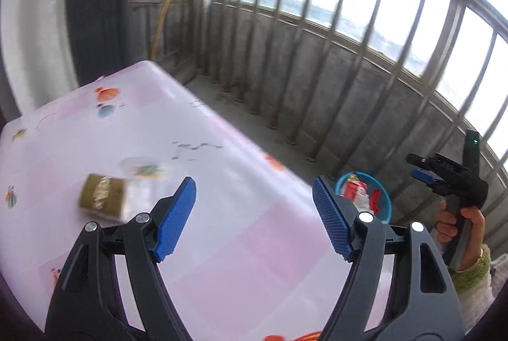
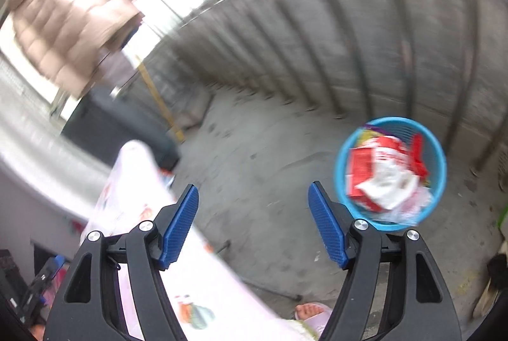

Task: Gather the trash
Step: 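Move both grippers back to the table, then grasp the gold tissue pack with the left gripper while the right grasps the clear cup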

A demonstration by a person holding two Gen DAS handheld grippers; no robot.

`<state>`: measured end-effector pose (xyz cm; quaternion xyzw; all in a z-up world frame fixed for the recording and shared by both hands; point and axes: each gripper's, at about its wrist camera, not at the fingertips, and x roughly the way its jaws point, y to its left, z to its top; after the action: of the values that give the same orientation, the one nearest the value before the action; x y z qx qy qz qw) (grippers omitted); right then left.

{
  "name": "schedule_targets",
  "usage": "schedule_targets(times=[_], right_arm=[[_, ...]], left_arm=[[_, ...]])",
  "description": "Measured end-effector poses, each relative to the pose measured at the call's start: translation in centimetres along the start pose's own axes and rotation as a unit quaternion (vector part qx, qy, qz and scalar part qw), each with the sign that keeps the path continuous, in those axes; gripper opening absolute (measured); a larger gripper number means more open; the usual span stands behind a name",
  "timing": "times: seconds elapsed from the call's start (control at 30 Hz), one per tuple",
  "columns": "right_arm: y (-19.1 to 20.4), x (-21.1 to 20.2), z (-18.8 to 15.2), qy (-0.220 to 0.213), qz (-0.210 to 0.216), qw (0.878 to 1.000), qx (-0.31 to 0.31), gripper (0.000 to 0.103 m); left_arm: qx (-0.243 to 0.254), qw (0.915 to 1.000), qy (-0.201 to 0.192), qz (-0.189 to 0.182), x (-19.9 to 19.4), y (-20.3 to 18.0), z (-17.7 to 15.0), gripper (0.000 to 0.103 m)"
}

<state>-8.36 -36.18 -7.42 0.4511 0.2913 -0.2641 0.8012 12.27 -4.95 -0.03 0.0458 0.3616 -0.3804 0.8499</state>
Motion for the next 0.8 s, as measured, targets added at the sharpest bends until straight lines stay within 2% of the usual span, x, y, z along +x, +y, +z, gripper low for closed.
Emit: schedule_targets(times=[0.13,0.23,0.3,0.37,0.43,0.6,0.8], right_arm=[[8.2,1.9,-1.6,0.038,0.053,0.995,-0.073,0.071],[14.6,4.3,-3.5,0.081,0.103,0.984,-0.123,0.072],[18.0,5.8,-4.5,0.111,0.122,0.977,-0.138,0.072],[21.3,7.5,-5.8,0.140,0.144,0.968,-0.152,0.072],[24.4,9.4,-7.0,0.173,0.164,0.958,-0.157,0.072],[30.1,14.2,-10.0,0.238,0.173,0.940,-0.175,0.072],[33.2,18.2,-12.0,0.269,0.144,0.934,-0.187,0.076]], left_arm=[[-0.079,0.9951,-0.023,0.055,-2.3,8.2,-0.6,0.071],[-0.128,0.9878,-0.032,0.082,-2.7,13.1,-0.7,0.070],[-0.159,0.9829,-0.029,0.089,-2.2,15.9,-0.6,0.061],[-0.181,0.9802,-0.019,0.077,-1.4,18.2,-0.7,0.054],[-0.195,0.9785,-0.005,0.067,-0.3,19.4,-0.4,0.049],[-0.192,0.9800,0.030,0.045,3.8,20.1,0.2,0.046],[-0.174,0.9811,0.066,0.051,7.6,20.5,0.3,0.046]])
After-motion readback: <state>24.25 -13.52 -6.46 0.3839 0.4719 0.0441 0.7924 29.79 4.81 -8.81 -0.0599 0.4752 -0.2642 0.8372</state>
